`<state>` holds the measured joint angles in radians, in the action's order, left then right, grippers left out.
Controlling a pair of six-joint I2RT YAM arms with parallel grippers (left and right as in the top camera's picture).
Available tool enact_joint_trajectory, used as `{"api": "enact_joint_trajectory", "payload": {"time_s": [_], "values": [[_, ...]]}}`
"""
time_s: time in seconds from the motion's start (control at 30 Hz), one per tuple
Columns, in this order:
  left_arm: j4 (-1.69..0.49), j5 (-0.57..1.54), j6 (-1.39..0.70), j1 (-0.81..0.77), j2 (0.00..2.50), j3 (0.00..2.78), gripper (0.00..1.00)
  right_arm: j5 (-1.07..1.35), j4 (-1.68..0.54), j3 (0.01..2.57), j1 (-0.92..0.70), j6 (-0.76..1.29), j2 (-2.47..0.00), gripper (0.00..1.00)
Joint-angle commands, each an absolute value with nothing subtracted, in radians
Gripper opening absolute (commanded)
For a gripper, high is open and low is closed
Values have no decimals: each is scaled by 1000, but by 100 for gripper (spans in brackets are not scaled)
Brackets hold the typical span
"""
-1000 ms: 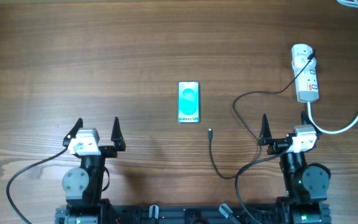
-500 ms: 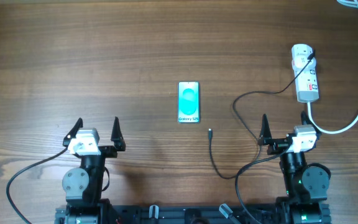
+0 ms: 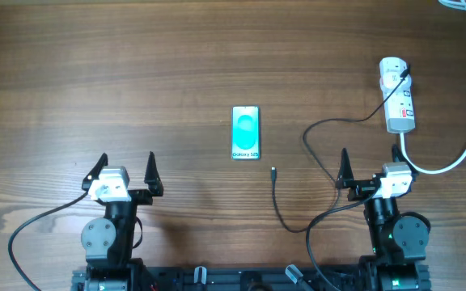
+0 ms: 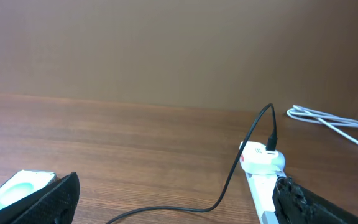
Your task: Plug charger to phone and switch on socket
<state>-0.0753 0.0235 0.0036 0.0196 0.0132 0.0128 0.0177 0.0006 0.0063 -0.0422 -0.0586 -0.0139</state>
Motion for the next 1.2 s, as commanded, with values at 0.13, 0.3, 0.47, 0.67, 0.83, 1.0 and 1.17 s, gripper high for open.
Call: {"api": "enact_joint_trajectory", "payload": {"time_s": [0.13,0.3,0.47,0.67,0.83,1.0,1.17], "values": [[-76,17,22,17,7,6,100,13,6,5,-37,-76,-18,100],[-76,17,22,17,7,6,100,12,6,5,-37,-76,-18,100],[-60,148,-152,17,7,6,100,12,6,5,-37,-76,-18,100],[208,474,-450,17,7,6,100,13,6,5,-37,-76,-18,100],[350,501,-757,17,7,49,100,13,6,5,-37,-76,-18,100],[104,512,-562,18,181,392,100,12,6,5,-37,-76,-18,100],[-920,498,-247,18,817,1237,100,12,6,5,-37,-76,-18,100]]}}
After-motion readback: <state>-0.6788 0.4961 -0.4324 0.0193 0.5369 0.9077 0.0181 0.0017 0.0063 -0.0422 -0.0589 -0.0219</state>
